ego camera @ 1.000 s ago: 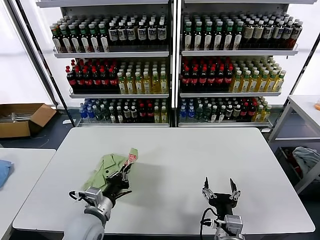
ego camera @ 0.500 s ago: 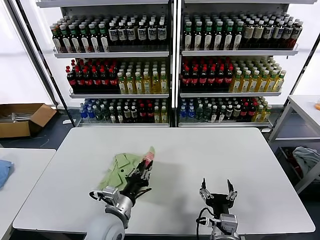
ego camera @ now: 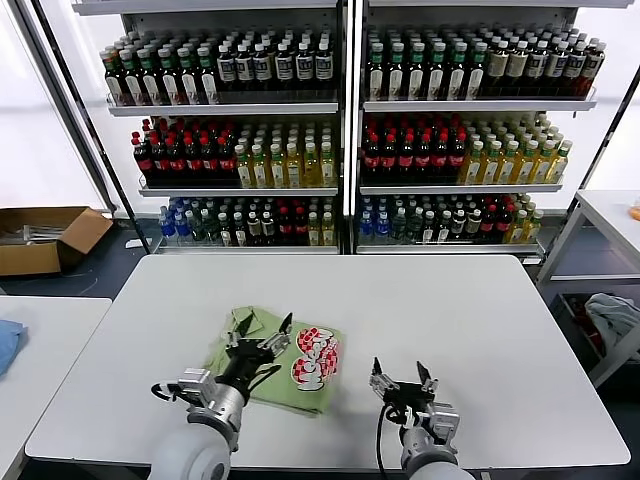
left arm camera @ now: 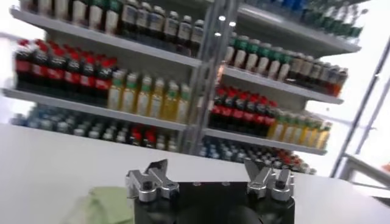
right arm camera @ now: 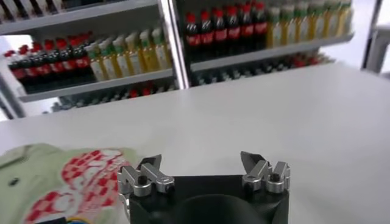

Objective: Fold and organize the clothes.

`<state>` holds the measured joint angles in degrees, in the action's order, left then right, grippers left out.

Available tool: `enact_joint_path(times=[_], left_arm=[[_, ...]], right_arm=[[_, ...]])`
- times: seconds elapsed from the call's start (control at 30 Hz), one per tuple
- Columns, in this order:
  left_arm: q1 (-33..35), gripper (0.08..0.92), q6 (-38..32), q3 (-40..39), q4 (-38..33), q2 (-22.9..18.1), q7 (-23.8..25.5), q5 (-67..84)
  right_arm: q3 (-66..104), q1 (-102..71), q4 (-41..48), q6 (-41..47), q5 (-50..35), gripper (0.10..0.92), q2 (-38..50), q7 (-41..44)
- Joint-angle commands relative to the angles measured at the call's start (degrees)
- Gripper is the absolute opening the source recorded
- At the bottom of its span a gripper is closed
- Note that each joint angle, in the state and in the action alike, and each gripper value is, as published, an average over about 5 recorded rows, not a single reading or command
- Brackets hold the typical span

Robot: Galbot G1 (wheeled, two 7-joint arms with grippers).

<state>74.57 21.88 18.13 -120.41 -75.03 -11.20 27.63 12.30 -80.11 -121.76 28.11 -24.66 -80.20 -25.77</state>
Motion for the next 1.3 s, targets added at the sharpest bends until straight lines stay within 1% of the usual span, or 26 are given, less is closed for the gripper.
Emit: enact_joint_path(times=[0.03,0.13,0.5,0.6,0.7,1.1,1.3], left_arm=[[1.4,0.809,2.3,8.6,-1.2,3.2,-2.5,-1.0],[1.7,0.821,2.5,9.1,-1.3,3.3,-2.7,-1.1],[2.8,0.823,3.0,9.6,-1.0,3.2,-2.7,-1.2],[3.0,0.823,3.2,9.8,-1.0,3.3,-2.8,-1.1],[3.4,0.823,3.4,9.9,-1.1,3.2,-2.9,-1.0],[4.2,0.823,3.8,9.8,-1.2,2.3,-3.3,-0.6],[4.8,0.823,3.8,9.9,-2.1,1.9,-3.5,-0.7]], right_arm=[[-6.8,9.9,5.0,5.1,-18.9,0.823,-0.2,-3.7],[-8.8,10.3,6.6,5.1,-18.8,0.819,-0.6,-4.1],[-11.2,11.2,11.7,5.1,-15.7,0.775,-0.5,-4.0],[-11.4,11.2,12.1,5.0,-14.6,0.743,-0.9,-3.9],[-11.6,11.2,12.0,5.0,-13.7,0.671,-1.2,-3.9],[-11.6,10.3,9.5,4.9,-7.9,0.325,0.2,-1.6],[-9.6,10.0,6.3,4.8,-4.0,0.155,2.4,-0.4]])
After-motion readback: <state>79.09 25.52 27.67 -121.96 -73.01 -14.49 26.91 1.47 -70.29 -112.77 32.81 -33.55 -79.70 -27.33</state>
